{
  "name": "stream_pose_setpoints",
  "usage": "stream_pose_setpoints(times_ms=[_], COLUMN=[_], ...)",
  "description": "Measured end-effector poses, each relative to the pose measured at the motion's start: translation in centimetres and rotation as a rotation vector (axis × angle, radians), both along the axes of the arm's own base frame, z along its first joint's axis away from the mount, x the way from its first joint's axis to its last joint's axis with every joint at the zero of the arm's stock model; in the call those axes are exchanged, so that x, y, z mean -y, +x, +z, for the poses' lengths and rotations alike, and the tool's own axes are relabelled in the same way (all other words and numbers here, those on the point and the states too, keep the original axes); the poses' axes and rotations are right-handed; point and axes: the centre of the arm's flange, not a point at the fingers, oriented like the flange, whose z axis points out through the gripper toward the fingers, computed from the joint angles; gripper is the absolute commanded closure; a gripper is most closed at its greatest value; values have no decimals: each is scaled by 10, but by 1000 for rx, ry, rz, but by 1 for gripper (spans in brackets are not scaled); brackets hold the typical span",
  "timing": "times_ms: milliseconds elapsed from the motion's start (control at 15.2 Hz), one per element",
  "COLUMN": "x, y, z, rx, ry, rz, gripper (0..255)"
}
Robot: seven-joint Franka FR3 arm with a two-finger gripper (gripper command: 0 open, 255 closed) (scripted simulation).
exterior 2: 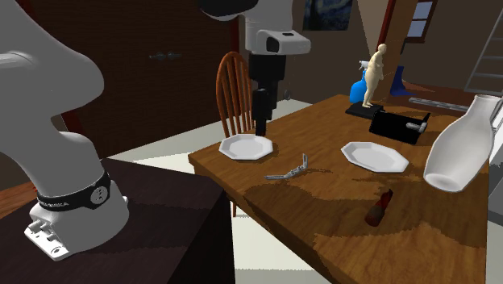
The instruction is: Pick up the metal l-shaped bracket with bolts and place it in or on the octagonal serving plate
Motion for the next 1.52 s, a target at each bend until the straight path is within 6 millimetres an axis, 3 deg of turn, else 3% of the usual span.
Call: stream_pose_setpoints(times_ms=[264,726,1122,1188,1518], x=[-33,-39,-39,-39,-39], y=[15,18,18,18,18], z=[-28,-66,-70,-70,-70], rx=[15,17,18,18,18], ry=[-19,-19,-19,-19,-19], rz=[-5,-6,-6,-6,-6], gripper=[0,0,0,255,255])
